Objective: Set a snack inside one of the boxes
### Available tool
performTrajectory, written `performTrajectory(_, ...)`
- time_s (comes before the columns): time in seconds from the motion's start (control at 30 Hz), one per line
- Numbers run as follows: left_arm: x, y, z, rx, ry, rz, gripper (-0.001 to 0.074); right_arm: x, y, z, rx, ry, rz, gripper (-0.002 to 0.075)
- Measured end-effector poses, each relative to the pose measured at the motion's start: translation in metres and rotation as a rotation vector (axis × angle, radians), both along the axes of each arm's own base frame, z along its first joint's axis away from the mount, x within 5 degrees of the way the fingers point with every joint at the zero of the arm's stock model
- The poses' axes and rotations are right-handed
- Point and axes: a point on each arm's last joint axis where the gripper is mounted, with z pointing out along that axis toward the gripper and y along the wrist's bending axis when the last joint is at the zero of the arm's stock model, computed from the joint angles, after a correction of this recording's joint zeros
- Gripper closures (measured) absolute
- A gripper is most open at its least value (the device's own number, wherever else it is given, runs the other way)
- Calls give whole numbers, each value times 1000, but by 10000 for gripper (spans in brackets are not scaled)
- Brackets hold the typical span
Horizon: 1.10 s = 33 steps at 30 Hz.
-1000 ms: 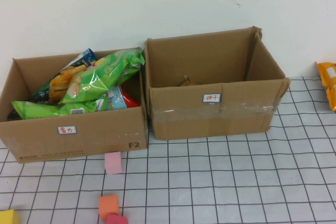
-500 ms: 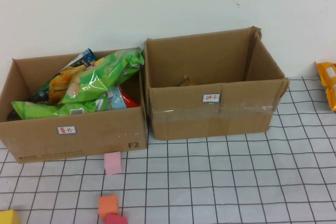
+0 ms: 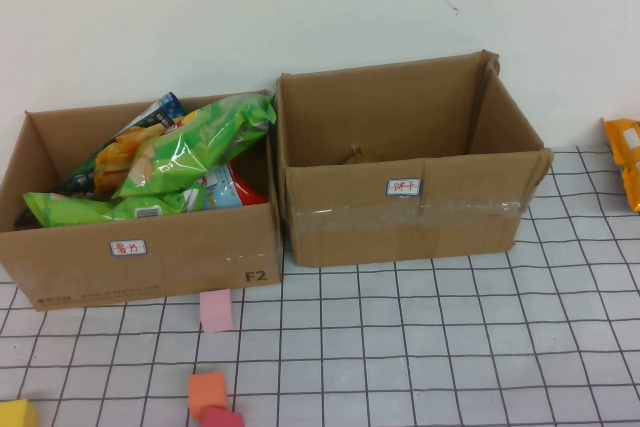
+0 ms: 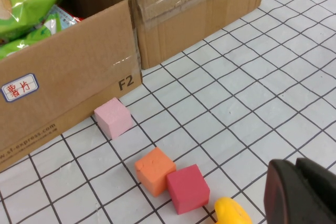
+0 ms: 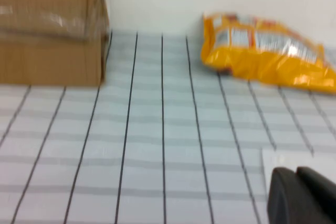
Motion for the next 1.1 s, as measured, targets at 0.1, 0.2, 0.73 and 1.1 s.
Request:
performTrajectory(0.1,0,0,0,0,0,0,736,-1,0,-3,26,33,-9,727)
performTrajectory(0.2,0,0,0,1,-1,-1,736,-1,0,-3,46,35,-16,727)
performTrajectory(0.73,0,0,0,1,-1,-1,736,-1,0,-3,53,37,-19,727)
performTrajectory(1.1,7,19,-5,26,-175,227,736,-1,0,-3,53,37,-19,727)
